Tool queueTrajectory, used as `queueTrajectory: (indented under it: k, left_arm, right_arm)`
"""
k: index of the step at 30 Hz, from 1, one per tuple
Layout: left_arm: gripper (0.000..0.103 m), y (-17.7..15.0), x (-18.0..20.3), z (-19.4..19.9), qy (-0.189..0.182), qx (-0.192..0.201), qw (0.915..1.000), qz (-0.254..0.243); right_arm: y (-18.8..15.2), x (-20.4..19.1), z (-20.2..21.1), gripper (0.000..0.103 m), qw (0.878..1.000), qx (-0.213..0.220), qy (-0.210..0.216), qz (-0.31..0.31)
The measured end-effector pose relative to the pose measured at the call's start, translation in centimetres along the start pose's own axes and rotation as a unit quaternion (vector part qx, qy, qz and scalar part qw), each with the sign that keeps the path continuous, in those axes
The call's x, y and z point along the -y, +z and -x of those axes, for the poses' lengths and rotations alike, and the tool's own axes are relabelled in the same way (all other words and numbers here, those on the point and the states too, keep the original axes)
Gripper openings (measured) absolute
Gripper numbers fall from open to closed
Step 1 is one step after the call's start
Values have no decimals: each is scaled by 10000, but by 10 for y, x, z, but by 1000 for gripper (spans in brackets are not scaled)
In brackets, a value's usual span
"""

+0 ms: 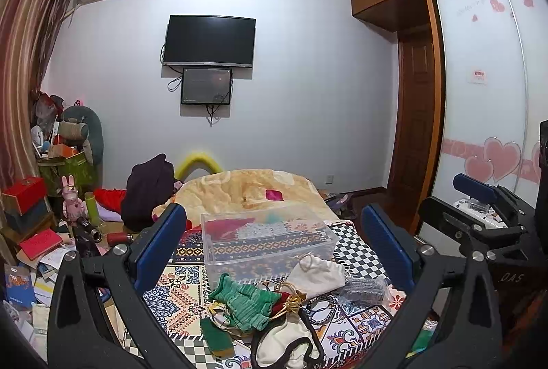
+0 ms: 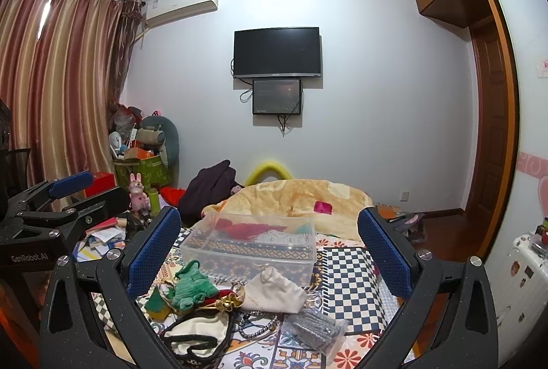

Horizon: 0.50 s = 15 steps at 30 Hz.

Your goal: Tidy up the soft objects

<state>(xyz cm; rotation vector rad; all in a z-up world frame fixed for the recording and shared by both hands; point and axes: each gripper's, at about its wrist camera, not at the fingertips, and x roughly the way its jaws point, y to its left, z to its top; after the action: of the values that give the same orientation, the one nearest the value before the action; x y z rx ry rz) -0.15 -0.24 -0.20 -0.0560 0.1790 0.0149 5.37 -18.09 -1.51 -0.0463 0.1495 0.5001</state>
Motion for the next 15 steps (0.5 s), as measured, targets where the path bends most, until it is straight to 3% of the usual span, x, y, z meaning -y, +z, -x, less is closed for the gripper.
queueTrajectory:
  k: [15]
  left_arm:
    - [103,2,2,4,-24,18,10000,-61]
  right_arm:
    - [1,0,0,103,10000,35,13,-7]
